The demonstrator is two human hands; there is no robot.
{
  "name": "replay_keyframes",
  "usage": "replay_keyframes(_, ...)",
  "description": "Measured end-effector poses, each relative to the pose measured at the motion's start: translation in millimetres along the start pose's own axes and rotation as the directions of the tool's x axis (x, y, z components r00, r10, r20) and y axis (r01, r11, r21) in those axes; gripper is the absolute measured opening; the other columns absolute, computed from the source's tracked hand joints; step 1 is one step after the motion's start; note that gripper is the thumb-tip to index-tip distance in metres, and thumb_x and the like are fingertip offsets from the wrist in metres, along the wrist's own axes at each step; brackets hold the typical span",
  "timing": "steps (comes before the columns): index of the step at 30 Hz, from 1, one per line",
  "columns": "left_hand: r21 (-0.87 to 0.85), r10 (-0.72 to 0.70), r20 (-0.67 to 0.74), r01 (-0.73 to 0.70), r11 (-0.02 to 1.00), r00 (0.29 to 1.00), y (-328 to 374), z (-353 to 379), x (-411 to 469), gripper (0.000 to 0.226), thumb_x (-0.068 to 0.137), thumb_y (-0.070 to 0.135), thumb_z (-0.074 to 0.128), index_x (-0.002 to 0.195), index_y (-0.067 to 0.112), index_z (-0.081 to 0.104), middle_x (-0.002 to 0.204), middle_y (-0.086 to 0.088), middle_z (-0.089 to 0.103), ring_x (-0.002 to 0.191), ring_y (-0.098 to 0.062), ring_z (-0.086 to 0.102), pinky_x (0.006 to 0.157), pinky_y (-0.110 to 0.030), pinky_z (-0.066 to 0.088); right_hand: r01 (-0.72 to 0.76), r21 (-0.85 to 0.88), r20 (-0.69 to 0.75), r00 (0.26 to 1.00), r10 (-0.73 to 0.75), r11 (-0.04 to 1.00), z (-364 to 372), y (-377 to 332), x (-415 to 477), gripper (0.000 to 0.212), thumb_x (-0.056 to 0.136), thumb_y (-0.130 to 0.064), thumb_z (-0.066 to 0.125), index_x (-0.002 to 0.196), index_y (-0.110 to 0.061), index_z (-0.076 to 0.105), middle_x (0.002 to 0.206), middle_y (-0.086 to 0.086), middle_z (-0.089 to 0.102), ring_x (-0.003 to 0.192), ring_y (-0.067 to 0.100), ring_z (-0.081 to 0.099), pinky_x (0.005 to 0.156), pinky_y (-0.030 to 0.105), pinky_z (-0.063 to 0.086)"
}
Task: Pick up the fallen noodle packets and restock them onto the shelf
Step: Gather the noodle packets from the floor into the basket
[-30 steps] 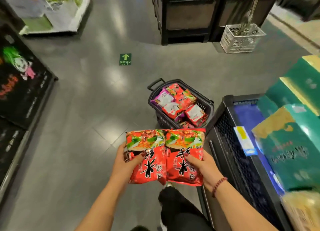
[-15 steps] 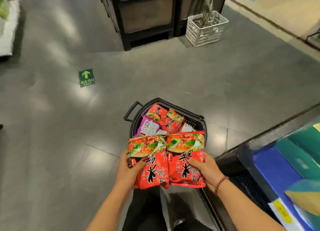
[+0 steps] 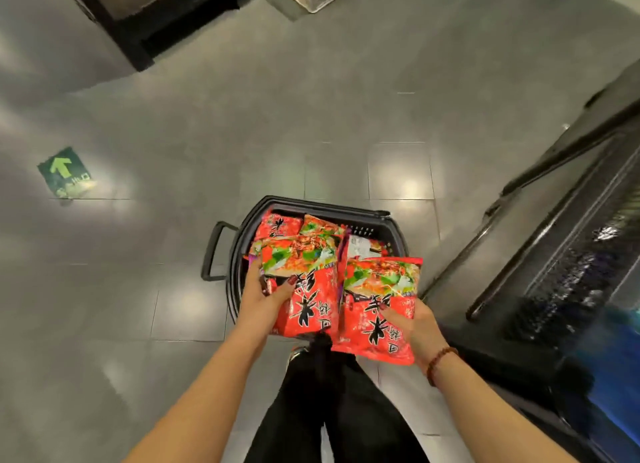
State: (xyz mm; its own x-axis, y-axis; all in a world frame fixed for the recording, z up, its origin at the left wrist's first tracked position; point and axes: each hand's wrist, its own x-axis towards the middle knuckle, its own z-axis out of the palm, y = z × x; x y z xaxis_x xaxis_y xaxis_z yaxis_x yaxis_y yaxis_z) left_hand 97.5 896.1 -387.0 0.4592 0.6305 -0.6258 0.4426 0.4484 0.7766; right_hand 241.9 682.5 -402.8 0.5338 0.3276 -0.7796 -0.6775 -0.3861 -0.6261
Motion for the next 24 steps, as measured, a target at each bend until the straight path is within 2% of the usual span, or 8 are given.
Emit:
replay_keyframes(2, 0.020, -0.021, 0.007, 0.021, 1.000, 1.000, -8, 18, 27, 0.083, 0.074, 0.035, 0.079, 0.142, 0.045, 0.033, 0.152, -0.001, 0.039, 0.135, -0.028, 0.044, 0.104, -0.053, 0.044, -0.031, -0.025, -0.019, 0.999, 0.030, 0.999, -4, 5, 22, 0.025, 0.084, -0.008, 0.071, 0.107, -0.014, 0.062, 0.105, 0.012, 0.072, 0.094, 0.030, 0.070, 0.086, 0.049, 0.056)
replay_keyframes(4, 0.022, -0.041, 0.002, 0.041, 0.999, 0.999, -16, 39, 54, 0.084, 0.080, 0.027, 0.077, 0.145, 0.046, 0.027, 0.158, 0.003, 0.026, 0.142, -0.025, 0.032, 0.110, -0.053, 0.036, -0.062, -0.026, -0.069, 0.996, 0.060, 0.998, -6, 13, 46, 0.022, 0.084, -0.008, 0.072, 0.101, -0.019, 0.062, 0.102, 0.008, 0.072, 0.093, 0.027, 0.069, 0.084, 0.045, 0.056)
replay_keyframes(8, 0.043, -0.068, 0.083, 0.064, 0.997, 0.994, -35, 81, 114, 0.086, 0.083, 0.024, 0.074, 0.149, 0.043, 0.022, 0.158, 0.004, 0.020, 0.142, -0.027, 0.032, 0.107, -0.055, 0.040, -0.108, -0.033, -0.110, 0.988, 0.104, 0.994, -9, 31, 89, 0.019, 0.085, -0.008, 0.070, 0.100, -0.017, 0.062, 0.100, 0.006, 0.071, 0.087, 0.020, 0.070, 0.066, 0.030, 0.056)
replay_keyframes(13, 0.158, -0.045, 0.148, 0.021, 0.987, 0.988, -67, 123, 188, 0.081, 0.086, 0.026, 0.072, 0.149, 0.040, 0.023, 0.155, 0.003, 0.028, 0.140, -0.021, 0.033, 0.111, -0.050, 0.036, -0.119, -0.131, -0.085, 0.991, 0.108, 0.984, -8, 67, 142, 0.029, 0.083, -0.005, 0.072, 0.106, -0.018, 0.059, 0.102, -0.001, 0.069, 0.086, 0.006, 0.065, 0.065, 0.013, 0.052)
replay_keyframes(15, 0.246, -0.028, 0.197, -0.021, 0.969, 0.980, -80, 135, 210, 0.075, 0.090, 0.020, 0.067, 0.151, 0.028, 0.023, 0.148, 0.006, 0.034, 0.135, -0.014, 0.036, 0.113, -0.041, 0.032, -0.117, -0.196, -0.128, 0.987, 0.093, 0.974, -6, 85, 161, 0.042, 0.081, -0.009, 0.075, 0.116, -0.017, 0.052, 0.104, -0.005, 0.066, 0.095, 0.010, 0.064, 0.079, 0.022, 0.053)
replay_keyframes(18, 0.381, 0.019, 0.247, -0.115, 0.917, 0.969, -99, 151, 239, 0.072, 0.092, 0.016, 0.063, 0.152, 0.019, 0.022, 0.146, 0.003, 0.042, 0.132, -0.019, 0.043, 0.113, -0.045, 0.035, -0.150, -0.285, -0.190, 0.977, 0.098, 0.947, -1, 104, 184, 0.065, 0.083, -0.009, 0.072, 0.134, -0.017, 0.033, 0.109, -0.005, 0.060, 0.106, 0.020, 0.061, 0.092, 0.039, 0.049)
replay_keyframes(21, 0.539, 0.132, 0.331, -0.303, 0.786, 0.934, -120, 161, 250, 0.078, 0.091, 0.017, 0.063, 0.154, 0.016, 0.016, 0.152, -0.008, 0.037, 0.140, -0.025, 0.034, 0.118, -0.039, 0.025, -0.158, -0.442, -0.248, 0.968, 0.049, 0.883, 10, 115, 197, 0.092, 0.087, -0.008, 0.065, 0.153, -0.024, 0.003, 0.134, 0.001, 0.050, 0.118, 0.021, 0.054, 0.101, 0.037, 0.042)
replay_keyframes(24, 0.730, 0.340, 0.460, -0.567, 0.381, 0.820, -136, 159, 251, 0.079, 0.095, 0.034, 0.058, 0.155, 0.019, 0.010, 0.163, -0.003, 0.008, 0.150, -0.022, 0.004, 0.122, -0.036, 0.007, -0.052, -0.818, -0.233, 0.941, -0.247, 0.574, 19, 128, 200, 0.096, 0.086, -0.020, 0.067, 0.154, -0.019, 0.000, 0.160, 0.004, 0.014, 0.144, 0.022, 0.022, 0.115, 0.036, 0.028)
